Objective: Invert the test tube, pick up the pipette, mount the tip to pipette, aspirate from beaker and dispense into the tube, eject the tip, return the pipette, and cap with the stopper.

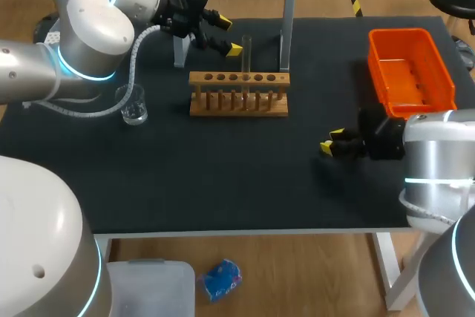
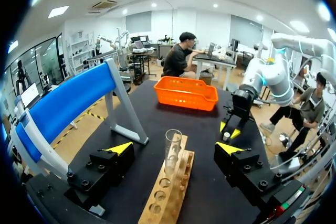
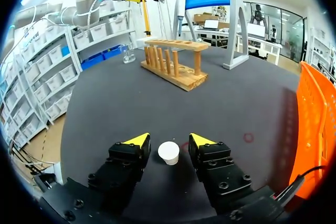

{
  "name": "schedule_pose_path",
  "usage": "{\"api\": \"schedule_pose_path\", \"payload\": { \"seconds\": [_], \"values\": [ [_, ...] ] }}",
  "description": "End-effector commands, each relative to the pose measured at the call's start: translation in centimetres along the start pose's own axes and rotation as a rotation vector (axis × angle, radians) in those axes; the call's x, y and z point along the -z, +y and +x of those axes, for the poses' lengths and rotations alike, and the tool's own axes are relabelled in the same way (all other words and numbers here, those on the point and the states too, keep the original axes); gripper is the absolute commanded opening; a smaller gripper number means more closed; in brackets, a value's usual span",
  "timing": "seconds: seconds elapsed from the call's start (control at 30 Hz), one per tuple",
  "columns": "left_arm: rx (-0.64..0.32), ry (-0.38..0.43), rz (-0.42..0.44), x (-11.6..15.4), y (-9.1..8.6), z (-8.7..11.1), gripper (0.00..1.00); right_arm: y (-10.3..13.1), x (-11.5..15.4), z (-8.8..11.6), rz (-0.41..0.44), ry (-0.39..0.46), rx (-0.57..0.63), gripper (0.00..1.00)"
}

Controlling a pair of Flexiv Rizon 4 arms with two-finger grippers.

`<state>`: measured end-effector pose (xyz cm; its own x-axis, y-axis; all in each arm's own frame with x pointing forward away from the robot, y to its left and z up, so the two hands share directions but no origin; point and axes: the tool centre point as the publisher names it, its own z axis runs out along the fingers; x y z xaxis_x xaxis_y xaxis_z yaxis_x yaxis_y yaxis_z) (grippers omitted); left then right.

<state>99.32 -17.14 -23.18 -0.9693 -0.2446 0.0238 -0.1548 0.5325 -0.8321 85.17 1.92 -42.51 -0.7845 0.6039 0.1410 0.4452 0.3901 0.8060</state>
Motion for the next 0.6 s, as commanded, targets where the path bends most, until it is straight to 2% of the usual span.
{"api": "schedule_pose_path", "payload": {
  "seconds": [0.03, 0.53, 0.6],
  "values": [
    [0.001, 0.004, -0.004, 0.06, -0.06, -0.09, 1.00, 0.06, -0.31, -0.08, 0.012, 0.003, -0.001, 0.49],
    [0.001, 0.004, -0.004, 0.06, -0.06, -0.09, 1.00, -0.14, -0.15, -0.05, 0.021, -0.005, -0.004, 0.40],
    [0.001, 0.004, -0.004, 0.06, -0.06, -0.09, 1.00, -0.14, -0.15, -0.05, 0.023, -0.005, -0.002, 0.36]
  ]
}}
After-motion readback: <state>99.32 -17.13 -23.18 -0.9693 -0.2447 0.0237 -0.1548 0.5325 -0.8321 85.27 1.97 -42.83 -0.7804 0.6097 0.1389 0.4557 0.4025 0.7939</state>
